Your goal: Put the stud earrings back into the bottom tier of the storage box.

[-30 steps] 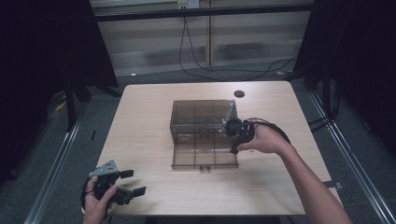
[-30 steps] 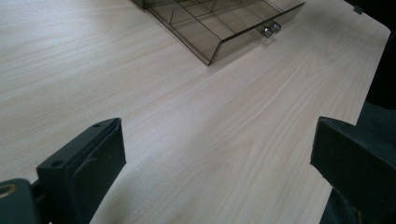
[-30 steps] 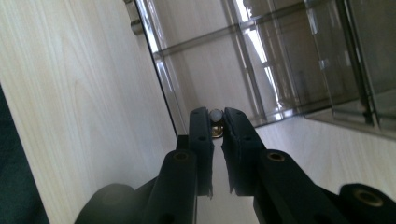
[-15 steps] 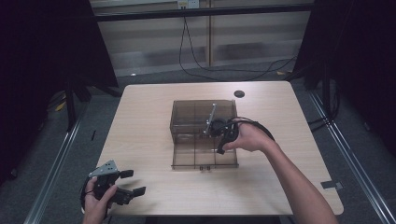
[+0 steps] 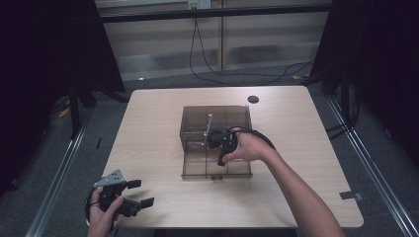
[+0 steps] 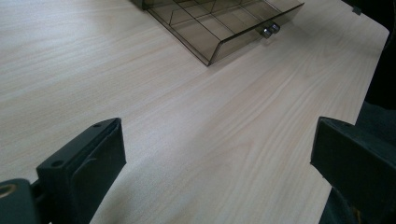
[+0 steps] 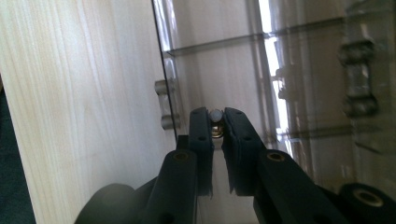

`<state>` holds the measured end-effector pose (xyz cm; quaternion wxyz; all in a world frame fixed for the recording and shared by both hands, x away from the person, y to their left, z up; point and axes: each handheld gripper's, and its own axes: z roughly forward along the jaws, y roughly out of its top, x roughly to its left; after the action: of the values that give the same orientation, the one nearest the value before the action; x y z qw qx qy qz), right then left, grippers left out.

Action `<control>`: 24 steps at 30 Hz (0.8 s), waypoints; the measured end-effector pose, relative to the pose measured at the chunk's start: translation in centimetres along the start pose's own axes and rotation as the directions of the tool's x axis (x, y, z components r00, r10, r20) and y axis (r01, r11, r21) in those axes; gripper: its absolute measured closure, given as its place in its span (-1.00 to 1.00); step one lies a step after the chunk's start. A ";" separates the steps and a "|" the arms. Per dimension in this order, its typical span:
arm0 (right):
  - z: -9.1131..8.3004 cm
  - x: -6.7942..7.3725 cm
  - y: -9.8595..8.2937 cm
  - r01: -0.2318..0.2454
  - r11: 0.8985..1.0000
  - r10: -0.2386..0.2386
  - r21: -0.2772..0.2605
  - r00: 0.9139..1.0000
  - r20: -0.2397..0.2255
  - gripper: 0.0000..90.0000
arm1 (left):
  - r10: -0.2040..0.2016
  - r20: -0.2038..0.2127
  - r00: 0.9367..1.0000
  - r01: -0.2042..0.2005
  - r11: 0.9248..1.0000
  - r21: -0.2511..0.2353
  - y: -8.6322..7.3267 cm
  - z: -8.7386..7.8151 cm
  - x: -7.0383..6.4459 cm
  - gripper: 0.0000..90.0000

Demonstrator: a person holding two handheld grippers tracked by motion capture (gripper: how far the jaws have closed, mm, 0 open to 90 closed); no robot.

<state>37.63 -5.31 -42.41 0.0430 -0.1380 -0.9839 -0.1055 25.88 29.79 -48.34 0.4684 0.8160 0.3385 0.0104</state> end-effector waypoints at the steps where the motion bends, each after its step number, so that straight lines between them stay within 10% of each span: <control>1: 0.2 0.1 0.2 0.004 1.000 -0.004 0.011 1.000 -0.004 0.81 | -0.001 0.002 1.000 0.001 1.000 0.003 0.0 0.0 0.0 -0.93; 24: 4.3 -0.6 2.1 0.040 0.993 -0.041 0.114 0.999 0.006 0.78 | -0.001 0.002 1.000 0.001 1.000 -0.001 0.0 0.0 0.0 -0.93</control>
<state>38.52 -2.57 -46.30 0.0448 -0.1157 -0.9910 -0.0496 25.86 29.80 -48.35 0.4689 0.8157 0.3387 0.0095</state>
